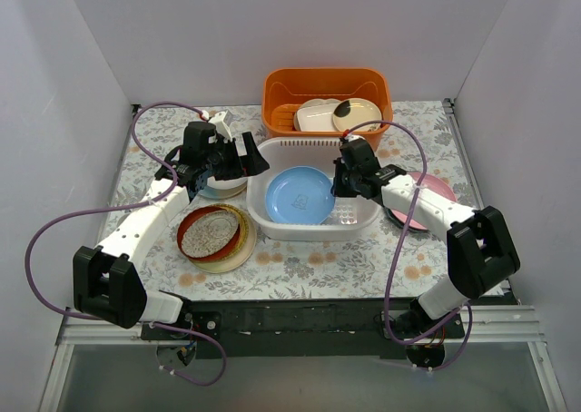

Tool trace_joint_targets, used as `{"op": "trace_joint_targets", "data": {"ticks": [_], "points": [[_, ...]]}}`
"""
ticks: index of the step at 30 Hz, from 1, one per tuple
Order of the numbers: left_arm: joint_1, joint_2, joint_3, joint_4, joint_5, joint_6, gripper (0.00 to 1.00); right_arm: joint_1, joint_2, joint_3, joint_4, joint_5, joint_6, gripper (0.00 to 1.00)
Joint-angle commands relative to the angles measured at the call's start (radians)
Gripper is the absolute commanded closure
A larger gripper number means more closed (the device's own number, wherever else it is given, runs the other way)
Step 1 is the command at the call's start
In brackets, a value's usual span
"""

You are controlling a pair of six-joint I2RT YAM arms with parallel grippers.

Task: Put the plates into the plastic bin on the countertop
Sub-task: Place the plate in the plastic bin.

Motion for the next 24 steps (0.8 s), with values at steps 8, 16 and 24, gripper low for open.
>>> {"op": "trace_joint_targets", "data": {"ticks": [8, 16, 24], "points": [[0.01, -0.046, -0.007, 0.005, 0.019, 0.002, 0.02, 0.023, 0.012, 0.094, -0.022, 0.021, -0.029, 0.73], [0.013, -0.042, -0.01, 0.01, 0.028, -0.001, 0.02, 0.06, -0.036, 0.113, -0.037, 0.121, -0.028, 0.28], [0.014, -0.041, -0.012, 0.013, 0.037, -0.001, 0.02, 0.075, -0.06, 0.127, -0.039, 0.142, -0.032, 0.18]]}}
